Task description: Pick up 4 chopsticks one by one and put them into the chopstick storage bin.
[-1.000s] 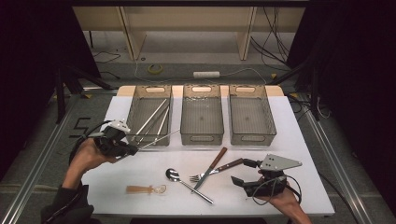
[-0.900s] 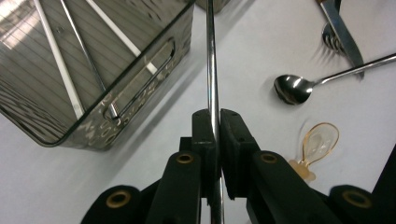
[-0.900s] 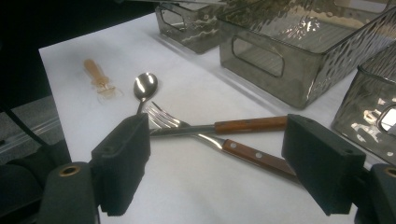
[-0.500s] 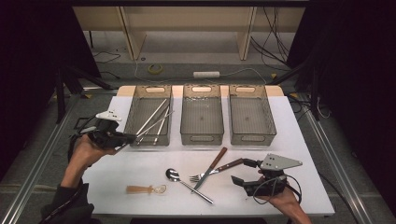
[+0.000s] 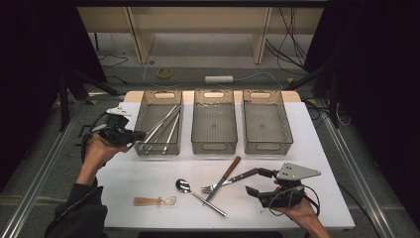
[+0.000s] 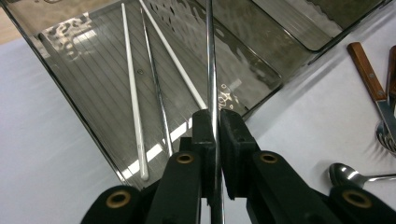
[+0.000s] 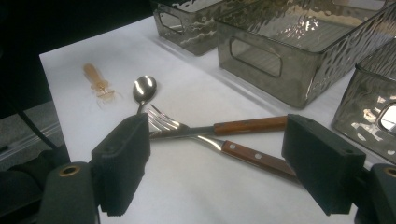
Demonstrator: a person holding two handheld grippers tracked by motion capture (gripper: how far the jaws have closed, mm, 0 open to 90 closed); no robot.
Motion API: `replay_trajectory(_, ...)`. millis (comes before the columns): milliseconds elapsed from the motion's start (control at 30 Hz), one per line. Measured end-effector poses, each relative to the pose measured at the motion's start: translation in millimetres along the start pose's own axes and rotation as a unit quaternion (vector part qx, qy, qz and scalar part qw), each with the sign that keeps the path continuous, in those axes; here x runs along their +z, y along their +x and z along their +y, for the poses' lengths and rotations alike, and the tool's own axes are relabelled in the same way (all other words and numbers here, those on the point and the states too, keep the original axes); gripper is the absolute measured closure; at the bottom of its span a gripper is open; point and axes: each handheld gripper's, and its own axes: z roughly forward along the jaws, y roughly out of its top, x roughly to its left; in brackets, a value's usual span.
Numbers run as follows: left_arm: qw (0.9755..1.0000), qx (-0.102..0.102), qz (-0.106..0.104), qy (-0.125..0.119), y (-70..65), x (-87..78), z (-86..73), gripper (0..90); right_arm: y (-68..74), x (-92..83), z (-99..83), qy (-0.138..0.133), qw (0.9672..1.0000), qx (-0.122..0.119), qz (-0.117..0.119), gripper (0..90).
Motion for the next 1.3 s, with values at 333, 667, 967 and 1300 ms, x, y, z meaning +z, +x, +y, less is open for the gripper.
replay_trajectory(333, 0.9992, -0.030, 0.023, -0.011, 14.8, 19.5, 10.5, 84.4, 0.1, -0.2, 0.8, 0.002, 1.0000, 0.000, -0.001, 24.6)
replay_trajectory(667, 0.9983, -0.040, 0.041, -0.008, 22.9, 34.9, 24.7, 84.4, -0.1, -0.3, 0.7, 0.001, 1.0000, -0.002, 0.000, 24.6)
replay_trajectory(967, 0.9974, -0.043, 0.058, -0.001, 30.5, 50.5, 30.7, 84.4, -0.1, -0.4, 0.6, 0.001, 1.0000, -0.003, 0.000, 24.6)
replay_trajectory(1300, 0.9968, -0.045, 0.066, -0.001, 33.1, 59.1, 31.1, 84.4, -0.2, 0.5, 0.3, 0.001, 1.0000, -0.002, 0.002, 24.6)
